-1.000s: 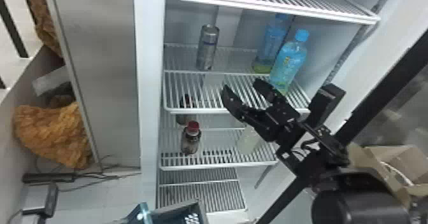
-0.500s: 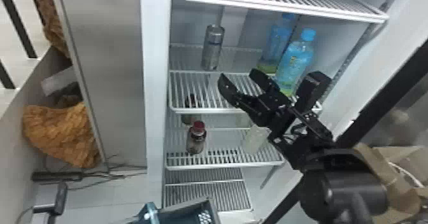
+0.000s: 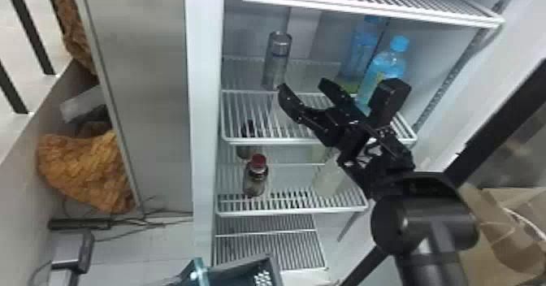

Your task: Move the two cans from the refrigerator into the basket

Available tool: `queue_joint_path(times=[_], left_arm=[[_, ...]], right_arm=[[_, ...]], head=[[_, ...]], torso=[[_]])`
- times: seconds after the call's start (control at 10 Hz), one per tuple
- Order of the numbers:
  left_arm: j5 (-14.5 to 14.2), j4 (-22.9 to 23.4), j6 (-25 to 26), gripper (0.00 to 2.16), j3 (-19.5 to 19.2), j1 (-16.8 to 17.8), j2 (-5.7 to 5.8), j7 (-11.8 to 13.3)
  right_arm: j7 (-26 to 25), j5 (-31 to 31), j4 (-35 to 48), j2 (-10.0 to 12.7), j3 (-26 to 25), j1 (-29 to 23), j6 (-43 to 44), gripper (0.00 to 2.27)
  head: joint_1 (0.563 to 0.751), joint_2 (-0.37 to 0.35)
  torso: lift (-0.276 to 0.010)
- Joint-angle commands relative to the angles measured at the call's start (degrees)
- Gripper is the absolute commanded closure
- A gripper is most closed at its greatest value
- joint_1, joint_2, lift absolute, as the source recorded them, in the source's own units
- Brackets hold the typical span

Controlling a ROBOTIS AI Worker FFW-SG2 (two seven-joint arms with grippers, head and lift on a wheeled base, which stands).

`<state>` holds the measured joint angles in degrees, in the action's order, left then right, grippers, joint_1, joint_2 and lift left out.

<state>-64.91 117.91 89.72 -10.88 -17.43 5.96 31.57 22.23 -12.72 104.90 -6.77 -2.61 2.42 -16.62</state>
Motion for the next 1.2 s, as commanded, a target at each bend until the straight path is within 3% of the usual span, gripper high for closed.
queue_joint_path(times=[0.0, 1.1], left_arm=[[-0.11, 0.00, 0.31, 1.20, 0.03, 0.00, 0.02, -0.02], [-0.22, -0.42, 0.31, 1.20, 0.37, 0.00, 0.20, -0.11]], right_arm=[[-0.61, 0.27, -2.74, 0.00, 1.13, 2.22, 0.59, 0.12], [-4.83, 3.35, -16.66, 0.70, 5.47, 14.04, 2.70, 0.13]], head=[[0.695, -0.224], [0.695, -0.185]], torso=[[-0.035], [-0.035]])
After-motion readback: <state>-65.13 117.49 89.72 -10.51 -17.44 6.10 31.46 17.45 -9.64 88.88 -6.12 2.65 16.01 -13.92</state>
